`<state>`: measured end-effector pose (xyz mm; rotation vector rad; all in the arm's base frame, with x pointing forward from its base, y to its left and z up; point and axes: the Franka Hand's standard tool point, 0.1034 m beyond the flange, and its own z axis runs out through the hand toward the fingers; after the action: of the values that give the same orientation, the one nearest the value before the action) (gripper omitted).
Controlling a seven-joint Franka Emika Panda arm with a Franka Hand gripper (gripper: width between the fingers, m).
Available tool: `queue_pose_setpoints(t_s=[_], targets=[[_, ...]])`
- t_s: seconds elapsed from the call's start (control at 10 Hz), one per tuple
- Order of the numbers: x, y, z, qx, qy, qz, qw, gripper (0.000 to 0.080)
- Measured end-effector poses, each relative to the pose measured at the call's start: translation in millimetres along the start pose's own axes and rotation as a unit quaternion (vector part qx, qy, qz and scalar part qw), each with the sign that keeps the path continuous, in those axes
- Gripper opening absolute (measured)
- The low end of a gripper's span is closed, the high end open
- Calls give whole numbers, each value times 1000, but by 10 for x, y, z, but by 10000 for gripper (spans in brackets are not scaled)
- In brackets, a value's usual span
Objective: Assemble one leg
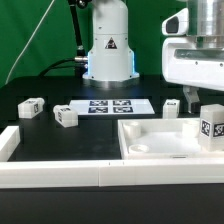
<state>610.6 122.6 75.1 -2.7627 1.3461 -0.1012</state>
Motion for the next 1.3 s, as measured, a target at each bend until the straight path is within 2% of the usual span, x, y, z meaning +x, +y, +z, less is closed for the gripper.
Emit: queue_pose_setpoints(t_s=[0.3, 0.6, 0.9, 1.0, 1.1, 1.2, 1.3], targets=[[-27, -12, 3, -2, 2, -152, 988, 649], [-40, -16, 4, -6, 4, -289, 957, 649], [-34, -13, 4, -11, 6, -420, 907, 649], [-32, -13, 4, -11, 6, -434, 901, 649], [-14, -4, 3, -13, 7, -480, 877, 649], [-12, -3, 3, -13, 7, -473, 881, 640], [-11, -1, 4, -14, 7, -473, 881, 463]])
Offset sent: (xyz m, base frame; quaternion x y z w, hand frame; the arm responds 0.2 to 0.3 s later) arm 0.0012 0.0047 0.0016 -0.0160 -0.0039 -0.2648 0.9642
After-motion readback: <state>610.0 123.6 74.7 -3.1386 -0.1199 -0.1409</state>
